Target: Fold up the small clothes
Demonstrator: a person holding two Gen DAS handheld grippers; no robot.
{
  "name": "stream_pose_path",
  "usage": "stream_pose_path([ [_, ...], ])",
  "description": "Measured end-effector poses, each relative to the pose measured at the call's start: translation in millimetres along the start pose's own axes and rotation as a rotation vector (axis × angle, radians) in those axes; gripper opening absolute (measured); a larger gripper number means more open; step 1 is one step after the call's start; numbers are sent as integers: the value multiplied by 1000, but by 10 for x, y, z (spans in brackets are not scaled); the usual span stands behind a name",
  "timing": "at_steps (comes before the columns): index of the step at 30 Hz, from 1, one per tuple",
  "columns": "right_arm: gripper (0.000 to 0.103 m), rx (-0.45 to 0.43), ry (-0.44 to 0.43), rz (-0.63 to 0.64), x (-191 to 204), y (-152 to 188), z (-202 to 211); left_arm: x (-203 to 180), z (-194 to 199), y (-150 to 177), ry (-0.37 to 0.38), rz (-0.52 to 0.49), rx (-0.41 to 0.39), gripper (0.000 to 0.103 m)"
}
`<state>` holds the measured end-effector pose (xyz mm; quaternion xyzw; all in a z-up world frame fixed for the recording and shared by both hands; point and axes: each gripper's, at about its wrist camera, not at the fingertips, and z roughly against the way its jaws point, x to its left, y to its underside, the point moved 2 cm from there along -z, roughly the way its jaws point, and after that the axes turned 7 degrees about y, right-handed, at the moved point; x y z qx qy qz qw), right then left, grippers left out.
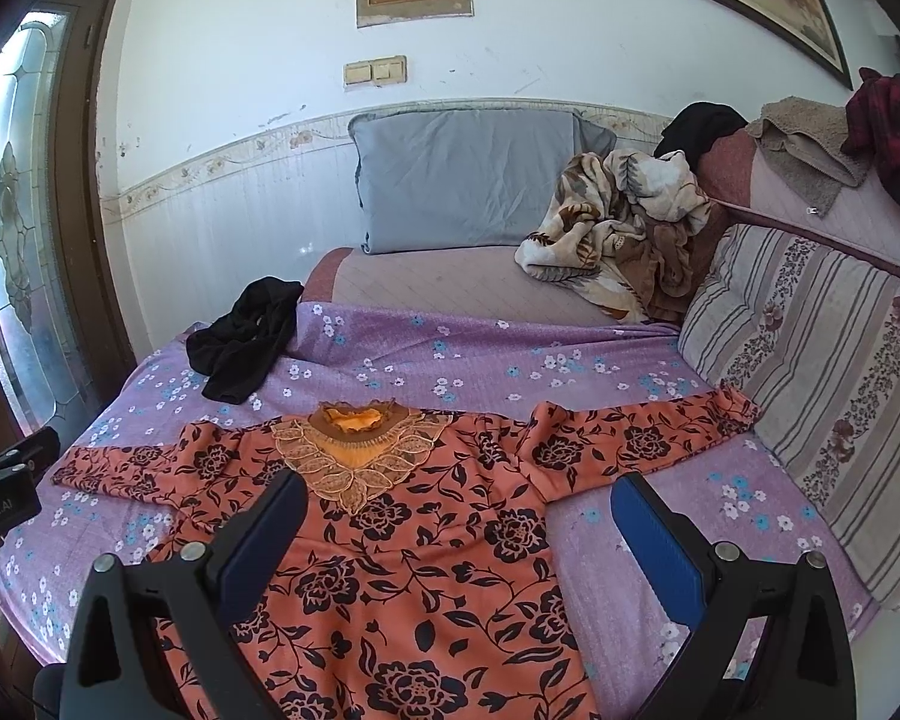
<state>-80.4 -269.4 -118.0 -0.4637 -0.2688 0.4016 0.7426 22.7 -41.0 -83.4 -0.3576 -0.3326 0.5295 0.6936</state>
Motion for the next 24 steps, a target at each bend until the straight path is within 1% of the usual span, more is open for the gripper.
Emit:
stream_pose_path([
  [14,103,0,4,0,-12,30,-75,-57,-57,1,-4,-16,14,103],
  [18,102,-1,-11,-33,-28,16,-161,-86,-124,-7,-2,-24,26,103],
  [21,102,7,-43,-97,-91,-3,-272,-134,-275,-2,23,-32,56,103],
  [24,102,26,-64,-182,-340,-13,-532,-232,-638,64,68,-44,139,103],
])
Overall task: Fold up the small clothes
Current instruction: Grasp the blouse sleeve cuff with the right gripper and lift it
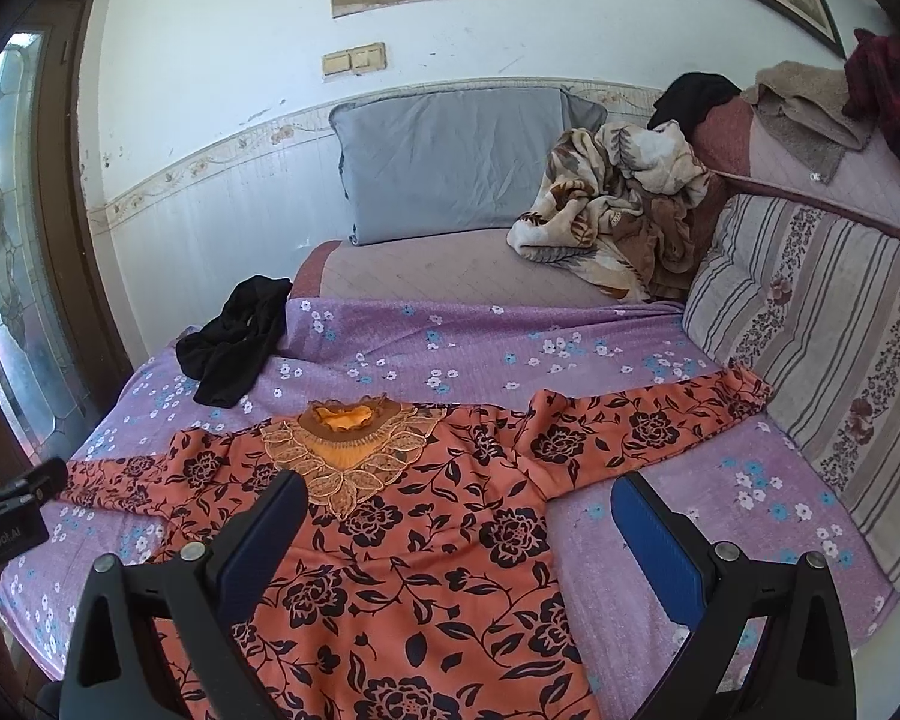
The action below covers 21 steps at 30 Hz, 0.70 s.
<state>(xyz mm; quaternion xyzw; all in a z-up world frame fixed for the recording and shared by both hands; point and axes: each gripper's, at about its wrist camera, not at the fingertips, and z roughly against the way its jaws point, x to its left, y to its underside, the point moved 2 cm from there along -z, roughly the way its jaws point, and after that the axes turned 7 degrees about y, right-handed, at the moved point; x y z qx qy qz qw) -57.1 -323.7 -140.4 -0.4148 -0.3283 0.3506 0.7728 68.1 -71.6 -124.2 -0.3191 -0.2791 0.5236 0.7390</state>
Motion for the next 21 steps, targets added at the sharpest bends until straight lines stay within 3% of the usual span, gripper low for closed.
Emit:
stream_pose_path([
  [4,102,79,-77,-184,-700,-82,-587,-181,-841,135,67,-24,167,103],
  [7,102,137,-45,-371,-1403,-112,-1126,-356,-1450,276,100,-31,273,103],
  [11,102,159,-32,-631,-2285,-140,-1779,-577,-1941,379,106,-72,294,103],
  [13,97,164,-31,-756,-2652,-114,-2041,-628,-2067,446,130,-83,300,103],
  [17,80,225,75,-830,-3192,-89,-2502,-639,-2331,603,190,-89,402,103],
  [19,73,211,104,-874,-3438,-133,-2667,-563,-2350,615,228,-24,386,103],
  [21,73,214,148,-904,-3655,-167,-2839,-561,-2372,621,230,-6,369,103],
])
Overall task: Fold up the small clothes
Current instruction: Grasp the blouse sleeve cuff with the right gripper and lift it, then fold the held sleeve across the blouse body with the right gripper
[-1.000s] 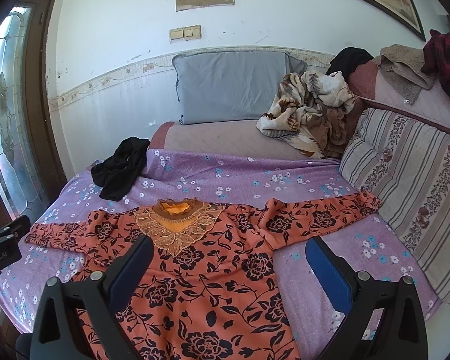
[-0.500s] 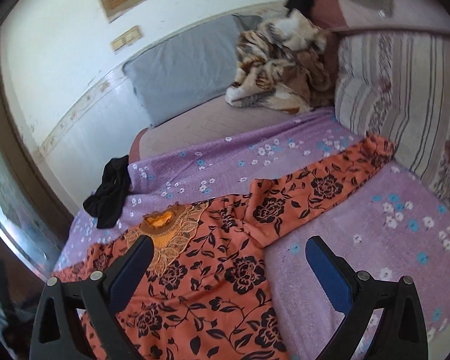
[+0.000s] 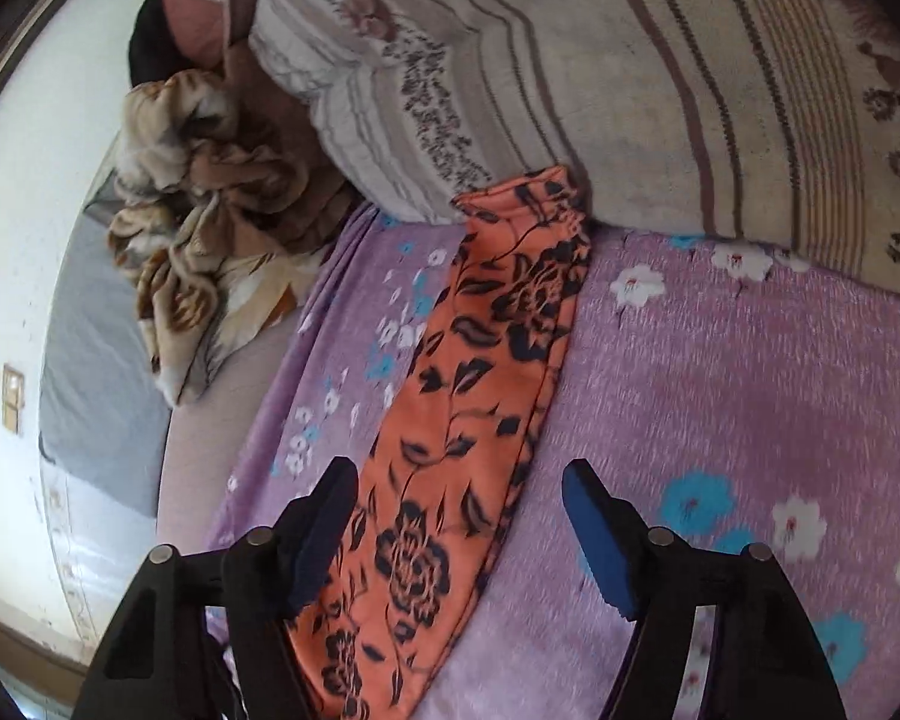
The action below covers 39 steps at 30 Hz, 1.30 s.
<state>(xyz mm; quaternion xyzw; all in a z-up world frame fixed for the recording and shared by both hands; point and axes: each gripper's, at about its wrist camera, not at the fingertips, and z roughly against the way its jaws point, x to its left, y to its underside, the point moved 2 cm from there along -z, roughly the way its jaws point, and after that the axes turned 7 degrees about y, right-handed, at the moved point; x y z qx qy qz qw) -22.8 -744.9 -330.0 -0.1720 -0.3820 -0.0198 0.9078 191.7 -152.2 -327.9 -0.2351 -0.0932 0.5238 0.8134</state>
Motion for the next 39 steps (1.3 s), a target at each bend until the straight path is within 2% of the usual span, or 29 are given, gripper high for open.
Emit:
stream_pose_path([
  [2,73,32,48,-35,-103,-99,-220,-27,-6,28,-17,-8,-17,103],
  [7,70,-48,112,19,-11,-310,-418,-4,-5,11,-9,7,16,103],
  [9,69,-86,95,50,18,-395,-512,-5,-2,10,-5,2,20,103],
  [11,59,-101,97,84,55,-454,-601,0,-8,-8,-7,-1,24,103],
  [12,45,-97,82,93,76,-468,-633,15,-29,-36,-12,-8,29,103],
  [13,18,-63,32,84,80,-475,-685,7,-28,-52,-14,-17,33,103],
  [14,7,-26,-15,64,83,-451,-724,5,-22,-76,-18,-25,31,103],
  [16,8,-48,-65,100,250,-356,-664,24,48,-133,-44,-35,-16,103],
  [20,7,-31,-245,242,951,-22,-358,94,321,-278,-136,-33,-148,103],
  [24,7,49,-434,362,1659,633,38,328,519,-402,-201,25,-215,103],
  [27,7,159,-553,440,2153,1273,202,550,648,-447,-254,76,-251,103],
  [30,7,284,-635,512,2512,2013,268,801,765,-449,-280,133,-267,103],
  [32,8,396,-675,538,2674,2511,201,953,838,-424,-280,175,-275,103],
  [33,12,451,-693,545,2720,2760,160,1014,861,-398,-280,192,-280,103],
  [35,13,555,-694,582,2721,3239,127,1155,917,-386,-284,227,-290,103],
  [36,21,624,-675,614,2709,3443,100,1215,934,-367,-291,241,-293,103],
  [37,40,698,-646,644,2690,3606,73,1279,950,-365,-295,259,-297,103],
  [38,55,759,-632,656,2658,3721,64,1328,944,-373,-293,277,-298,103],
  [39,72,783,-641,644,2570,3788,133,1373,949,-374,-286,294,-299,103],
])
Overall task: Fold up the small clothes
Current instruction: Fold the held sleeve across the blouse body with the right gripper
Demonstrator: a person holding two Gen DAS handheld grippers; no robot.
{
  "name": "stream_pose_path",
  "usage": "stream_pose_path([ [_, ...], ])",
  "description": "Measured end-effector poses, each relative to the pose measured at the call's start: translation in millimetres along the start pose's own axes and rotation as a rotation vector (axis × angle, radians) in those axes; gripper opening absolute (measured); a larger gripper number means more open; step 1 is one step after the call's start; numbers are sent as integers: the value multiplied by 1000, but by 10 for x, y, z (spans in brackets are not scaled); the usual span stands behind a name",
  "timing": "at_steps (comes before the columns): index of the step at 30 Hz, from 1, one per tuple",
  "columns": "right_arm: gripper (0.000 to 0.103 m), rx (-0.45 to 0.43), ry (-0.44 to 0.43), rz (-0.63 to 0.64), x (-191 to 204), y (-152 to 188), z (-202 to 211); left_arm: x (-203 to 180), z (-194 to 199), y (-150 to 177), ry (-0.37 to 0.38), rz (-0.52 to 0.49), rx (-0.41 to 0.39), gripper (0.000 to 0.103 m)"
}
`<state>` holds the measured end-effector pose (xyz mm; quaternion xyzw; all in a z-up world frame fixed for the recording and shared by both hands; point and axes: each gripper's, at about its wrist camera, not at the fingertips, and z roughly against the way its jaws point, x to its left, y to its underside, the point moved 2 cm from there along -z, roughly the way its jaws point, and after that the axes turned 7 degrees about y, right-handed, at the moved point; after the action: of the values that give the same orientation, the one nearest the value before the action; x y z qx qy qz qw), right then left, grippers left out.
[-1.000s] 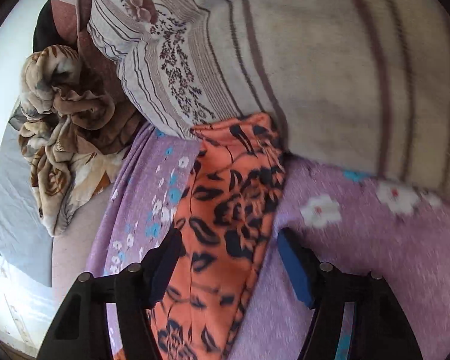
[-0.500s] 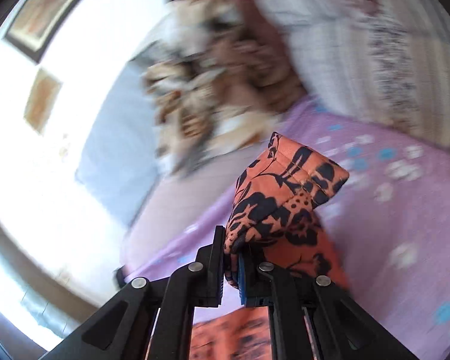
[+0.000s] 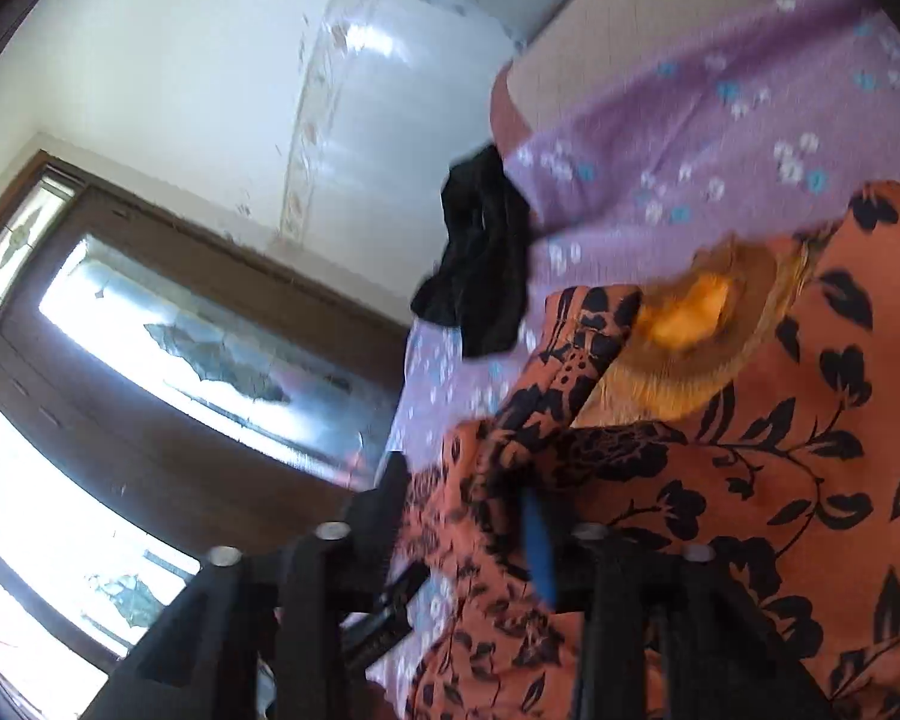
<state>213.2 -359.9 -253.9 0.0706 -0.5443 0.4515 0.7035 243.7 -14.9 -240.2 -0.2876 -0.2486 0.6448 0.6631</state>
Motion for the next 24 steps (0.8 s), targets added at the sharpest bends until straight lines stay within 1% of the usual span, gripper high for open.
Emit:
stream_pose_path([
  [2,73,-16,-28,27,66,201,111,45,-14,-14,20,28,7,103],
  [4,75,-45,-3,59,97,202,296,23,-24,-18,37,31,7,103],
  [5,75,-72,30,68,138,213,355,-8,-28,-15,46,22,4,103],
  [7,75,-106,139,89,81,220,571,-107,-20,3,84,-5,-5,103],
  [9,74,-121,255,93,-29,240,809,-269,20,13,158,-38,-16,103],
  [11,68,-165,338,71,-212,190,1058,-473,81,33,247,-80,-36,103],
  [12,60,-184,363,40,-331,149,1169,-595,102,54,282,-106,-47,103],
  [13,55,-197,374,0,-461,94,1256,-739,110,76,304,-133,-53,103],
  [14,53,-209,387,-38,-597,34,1328,-875,88,111,317,-159,-51,103],
  [15,48,-221,408,-72,-739,-20,1376,-1004,56,146,326,-183,-40,103],
  [16,46,-224,433,-108,-873,-70,1400,-1146,1,198,330,-217,-18,103],
  [17,46,-220,451,-140,-984,-116,1411,-1274,-55,252,321,-261,3,103],
  [18,46,-213,465,-159,-1070,-151,1404,-1400,-116,314,292,-318,20,103],
  [19,46,-208,475,-166,-1123,-187,1373,-1501,-169,372,254,-373,23,103],
  [21,46,-204,461,-152,-1147,-232,1290,-1616,-252,463,174,-448,8,103],
  [22,46,-196,451,-136,-1139,-242,1220,-1631,-306,487,122,-468,16,103],
  [23,45,-181,447,-119,-1134,-245,1130,-1606,-356,494,101,-468,34,103],
  [24,46,-158,451,-108,-1133,-238,1039,-1548,-398,480,108,-445,54,103],
])
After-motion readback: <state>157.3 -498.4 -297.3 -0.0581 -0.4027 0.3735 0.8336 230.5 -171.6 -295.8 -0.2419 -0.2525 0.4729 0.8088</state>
